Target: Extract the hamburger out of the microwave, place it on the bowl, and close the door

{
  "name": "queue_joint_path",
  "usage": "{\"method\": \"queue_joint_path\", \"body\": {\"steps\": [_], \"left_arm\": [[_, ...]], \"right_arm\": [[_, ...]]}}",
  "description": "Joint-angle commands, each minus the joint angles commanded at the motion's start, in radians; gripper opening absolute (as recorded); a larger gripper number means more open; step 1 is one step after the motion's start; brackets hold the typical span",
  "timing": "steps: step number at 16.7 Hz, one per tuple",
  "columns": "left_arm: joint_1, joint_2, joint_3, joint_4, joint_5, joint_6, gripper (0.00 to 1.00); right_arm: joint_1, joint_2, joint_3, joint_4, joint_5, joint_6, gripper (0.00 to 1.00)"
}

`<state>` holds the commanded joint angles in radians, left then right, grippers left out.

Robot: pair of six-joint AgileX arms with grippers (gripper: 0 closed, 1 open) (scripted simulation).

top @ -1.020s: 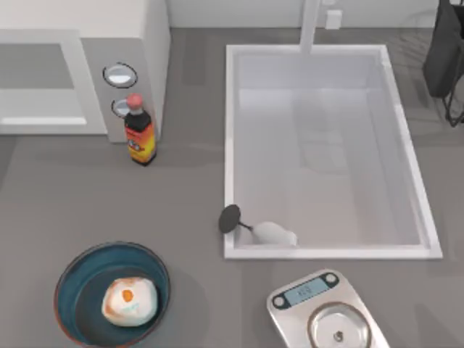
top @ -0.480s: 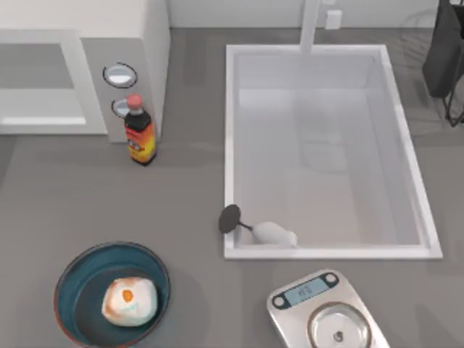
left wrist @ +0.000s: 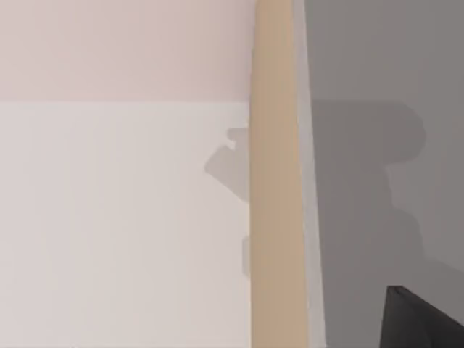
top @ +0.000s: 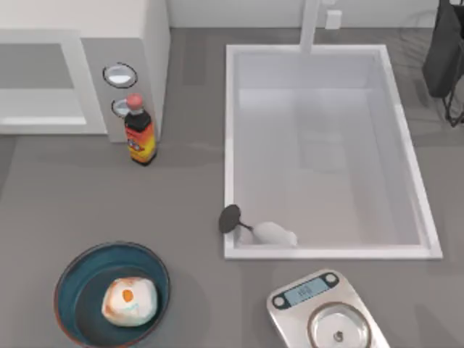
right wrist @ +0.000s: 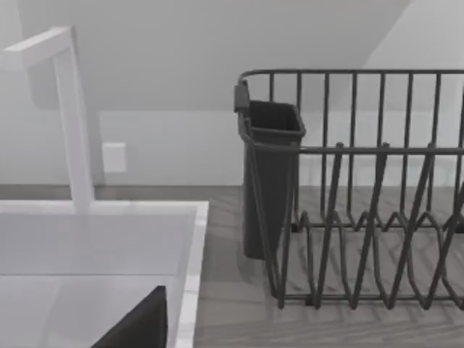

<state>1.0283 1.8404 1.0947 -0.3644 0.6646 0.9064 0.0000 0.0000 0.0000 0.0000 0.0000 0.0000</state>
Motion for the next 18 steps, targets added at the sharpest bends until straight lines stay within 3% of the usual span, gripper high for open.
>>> {"method": "queue_joint_path", "body": {"steps": [7, 14, 18], "left_arm": [[-0.131, -0.241, -0.313, 0.144, -0.065, -0.145, 0.0], [-0.146, -0.271, -0.349, 0.162, -0.072, -0.168, 0.0], [-0.261, -0.389, -0.456, 0.203, -0.14, -0.277, 0.0]], "right_arm": [[0.0, 0.0, 0.0, 0.0, 0.0, 0.0, 1.0], [0.0, 0.0, 0.0, 0.0, 0.0, 0.0, 1.0], [0.0, 0.0, 0.0, 0.0, 0.0, 0.0, 1.0]]}}
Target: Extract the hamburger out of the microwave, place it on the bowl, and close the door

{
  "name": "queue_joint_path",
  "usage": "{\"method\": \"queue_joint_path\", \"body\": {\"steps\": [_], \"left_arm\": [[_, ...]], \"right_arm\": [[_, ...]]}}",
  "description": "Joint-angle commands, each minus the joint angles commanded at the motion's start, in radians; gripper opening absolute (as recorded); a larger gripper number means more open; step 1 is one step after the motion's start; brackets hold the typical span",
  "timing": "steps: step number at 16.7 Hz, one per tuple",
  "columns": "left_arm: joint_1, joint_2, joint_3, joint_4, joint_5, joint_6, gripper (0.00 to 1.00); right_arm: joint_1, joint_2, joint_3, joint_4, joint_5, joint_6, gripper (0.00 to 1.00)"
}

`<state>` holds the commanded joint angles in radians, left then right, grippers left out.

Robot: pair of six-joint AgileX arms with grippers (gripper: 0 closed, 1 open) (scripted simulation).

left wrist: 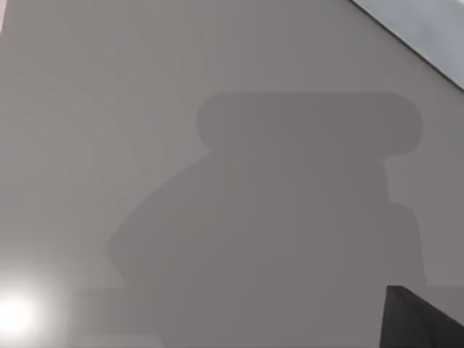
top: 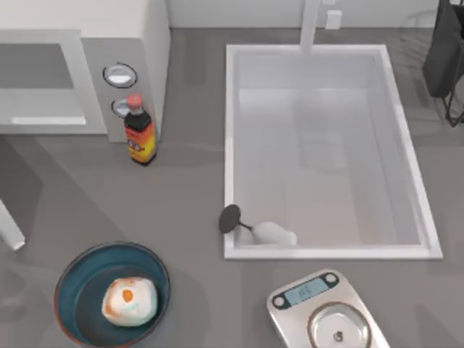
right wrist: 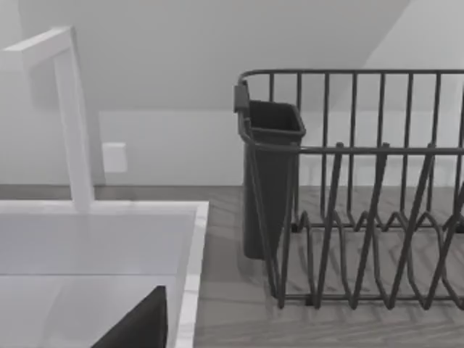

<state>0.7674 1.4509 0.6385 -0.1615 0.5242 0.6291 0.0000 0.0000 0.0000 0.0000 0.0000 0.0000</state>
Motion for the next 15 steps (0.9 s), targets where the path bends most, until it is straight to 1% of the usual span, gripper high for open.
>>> {"method": "queue_joint_path", "body": {"steps": [2, 4, 6, 9, 11, 13, 15], "left_arm": [[-0.096, -0.101, -0.082, 0.029, -0.049, -0.086, 0.0], [-0.163, -0.168, -0.147, 0.054, -0.09, -0.151, 0.0], [-0.187, -0.193, -0.17, 0.065, -0.108, -0.175, 0.0], [-0.183, -0.188, -0.168, 0.063, -0.104, -0.175, 0.0], [-0.198, -0.195, -0.173, 0.064, -0.116, -0.189, 0.0], [-0.254, -0.217, -0.187, 0.066, -0.157, -0.235, 0.0], [-0.347, -0.251, -0.209, 0.07, -0.217, -0.303, 0.0]], "right_arm": [[0.0, 0.0, 0.0, 0.0, 0.0, 0.0, 1.0], [0.0, 0.0, 0.0, 0.0, 0.0, 0.0, 1.0], [0.0, 0.0, 0.0, 0.0, 0.0, 0.0, 1.0], [0.0, 0.0, 0.0, 0.0, 0.0, 0.0, 1.0], [0.0, 0.0, 0.0, 0.0, 0.0, 0.0, 1.0], [0.0, 0.0, 0.0, 0.0, 0.0, 0.0, 1.0], [0.0, 0.0, 0.0, 0.0, 0.0, 0.0, 1.0]]}}
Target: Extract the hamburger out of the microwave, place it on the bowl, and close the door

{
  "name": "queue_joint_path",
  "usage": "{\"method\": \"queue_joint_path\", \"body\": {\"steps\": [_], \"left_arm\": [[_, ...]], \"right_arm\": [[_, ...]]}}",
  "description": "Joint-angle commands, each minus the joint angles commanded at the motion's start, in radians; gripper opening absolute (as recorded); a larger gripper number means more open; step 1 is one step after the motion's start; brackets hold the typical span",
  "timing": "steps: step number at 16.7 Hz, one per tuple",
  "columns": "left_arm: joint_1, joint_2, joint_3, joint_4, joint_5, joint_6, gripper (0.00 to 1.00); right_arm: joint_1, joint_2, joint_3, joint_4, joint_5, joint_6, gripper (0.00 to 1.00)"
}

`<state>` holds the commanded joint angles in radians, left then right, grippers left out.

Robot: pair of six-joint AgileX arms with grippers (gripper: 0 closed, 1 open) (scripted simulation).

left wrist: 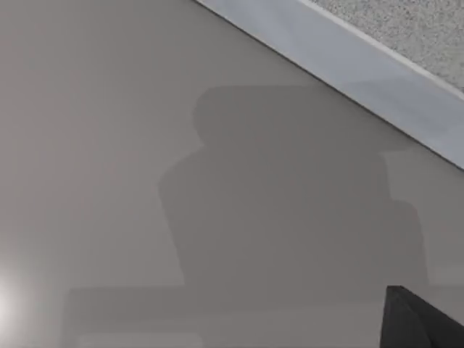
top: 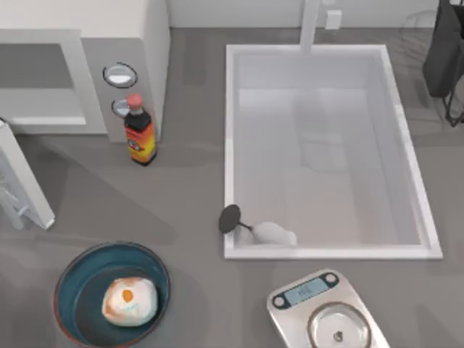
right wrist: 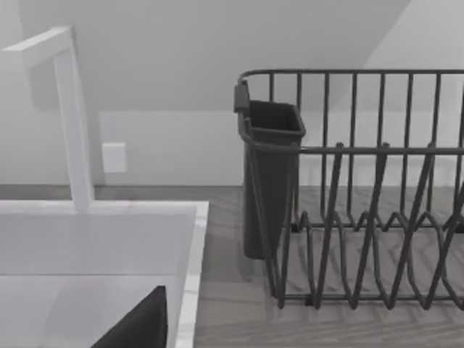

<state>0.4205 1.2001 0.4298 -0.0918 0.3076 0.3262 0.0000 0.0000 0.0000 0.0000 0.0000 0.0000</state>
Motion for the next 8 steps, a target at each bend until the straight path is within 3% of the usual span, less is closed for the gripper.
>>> {"method": "queue_joint_path", "body": {"steps": [5, 8], "left_arm": [[-0.275, -0.105, -0.065, 0.011, -0.173, -0.197, 0.0], [-0.345, -0.143, -0.087, 0.015, -0.231, -0.262, 0.0]], "right_arm": [[0.0, 0.0, 0.0, 0.0, 0.0, 0.0, 1.0], [0.0, 0.0, 0.0, 0.0, 0.0, 0.0, 1.0]]}}
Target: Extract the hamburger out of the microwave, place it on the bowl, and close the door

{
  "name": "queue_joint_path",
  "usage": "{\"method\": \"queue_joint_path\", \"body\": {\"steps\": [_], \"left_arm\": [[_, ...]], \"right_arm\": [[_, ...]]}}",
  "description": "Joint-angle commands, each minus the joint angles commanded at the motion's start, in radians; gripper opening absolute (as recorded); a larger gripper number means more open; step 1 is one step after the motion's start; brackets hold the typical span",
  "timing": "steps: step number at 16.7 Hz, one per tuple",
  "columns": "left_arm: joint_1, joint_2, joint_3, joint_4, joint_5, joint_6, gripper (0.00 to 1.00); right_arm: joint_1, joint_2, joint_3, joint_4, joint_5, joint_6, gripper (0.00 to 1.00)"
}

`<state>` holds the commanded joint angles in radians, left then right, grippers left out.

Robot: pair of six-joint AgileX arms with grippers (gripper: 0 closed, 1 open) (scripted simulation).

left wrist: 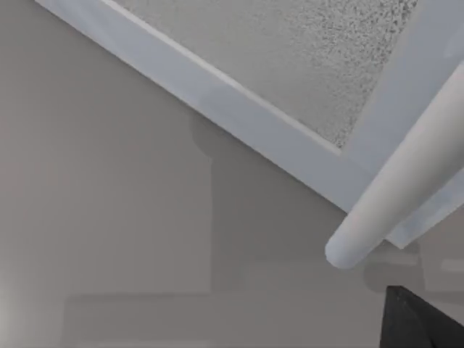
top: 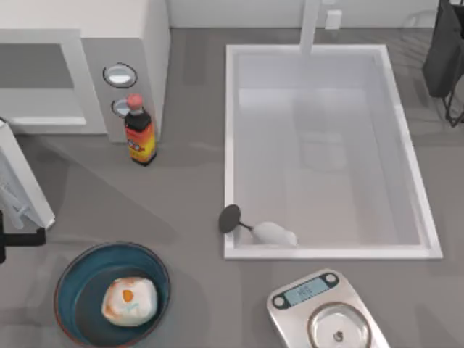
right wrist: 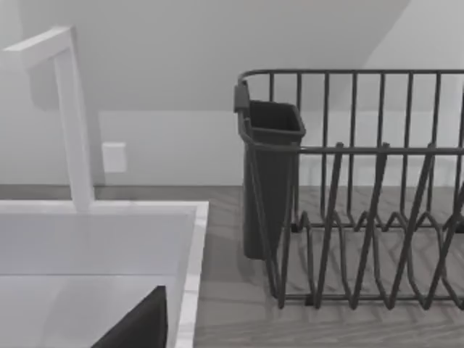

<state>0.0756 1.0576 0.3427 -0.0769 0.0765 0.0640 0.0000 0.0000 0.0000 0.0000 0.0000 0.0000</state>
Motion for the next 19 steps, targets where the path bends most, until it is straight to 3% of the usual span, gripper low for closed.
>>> {"method": "queue_joint_path", "body": {"steps": [7, 15, 19], "left_arm": [[-0.002, 0.043, 0.031, 0.018, 0.0, -0.003, 0.0], [-0.032, 0.446, 0.258, 0.174, -0.018, -0.019, 0.0], [-0.039, 0.511, 0.304, 0.208, -0.022, -0.023, 0.0]], "right_arm": [[0.0, 0.0, 0.0, 0.0, 0.0, 0.0, 1.0], [0.0, 0.0, 0.0, 0.0, 0.0, 0.0, 1.0], [0.0, 0.0, 0.0, 0.0, 0.0, 0.0, 1.0]]}}
